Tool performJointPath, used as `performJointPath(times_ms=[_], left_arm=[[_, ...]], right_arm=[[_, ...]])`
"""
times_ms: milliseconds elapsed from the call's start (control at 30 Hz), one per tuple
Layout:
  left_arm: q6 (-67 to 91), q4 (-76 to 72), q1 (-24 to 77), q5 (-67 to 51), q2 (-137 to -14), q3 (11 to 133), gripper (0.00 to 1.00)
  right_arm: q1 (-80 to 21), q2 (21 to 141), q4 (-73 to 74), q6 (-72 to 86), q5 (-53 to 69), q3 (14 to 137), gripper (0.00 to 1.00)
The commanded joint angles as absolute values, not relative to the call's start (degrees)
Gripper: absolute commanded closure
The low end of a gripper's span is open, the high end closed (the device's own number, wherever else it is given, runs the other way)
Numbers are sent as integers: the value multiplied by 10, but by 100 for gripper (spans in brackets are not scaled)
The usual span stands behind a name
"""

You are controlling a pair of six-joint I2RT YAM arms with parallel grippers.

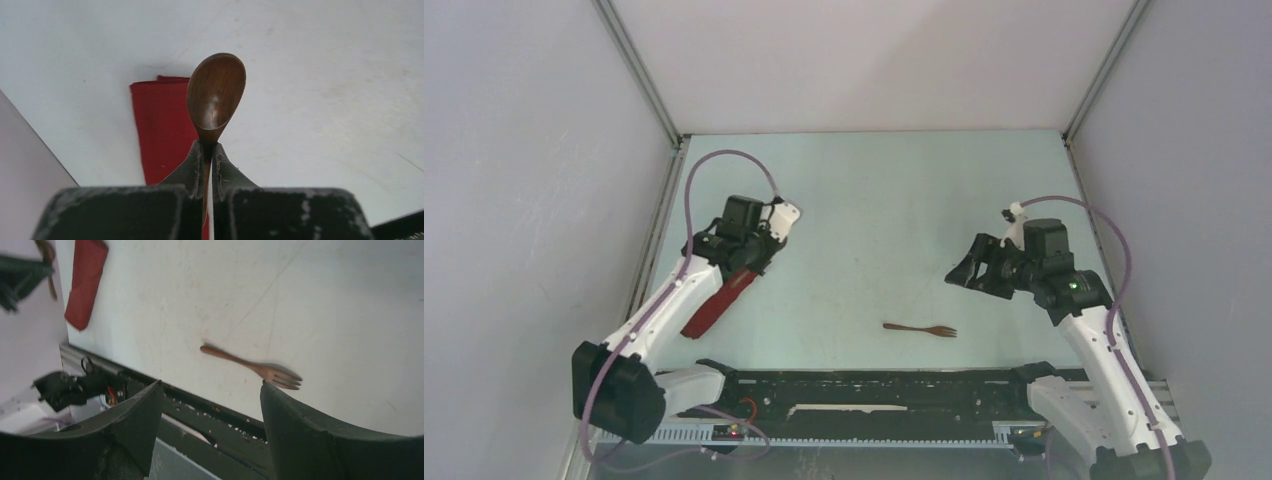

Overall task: Fold the napkin into a case and place the utensils inside
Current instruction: Insert the spoon into the folded napkin.

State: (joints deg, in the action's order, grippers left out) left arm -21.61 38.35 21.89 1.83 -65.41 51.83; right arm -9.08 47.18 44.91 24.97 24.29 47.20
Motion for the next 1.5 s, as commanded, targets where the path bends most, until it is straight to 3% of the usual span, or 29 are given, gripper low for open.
performJointPath(times_ms=[0,233,633,1467], left_arm=[[-292,330,124,-25,-709,551,100],[-320,286,36,-102,-806,565,100],[-325,266,-21,-140,-894,566,100],[-377,236,-55,-52,-763,418,100]], right_arm=[[-171,480,396,267,237,474,21],[-248,486,386,258,231,492,19],[-266,479,397,252,214,493,18],[-323,450,401,242,189,510,15]])
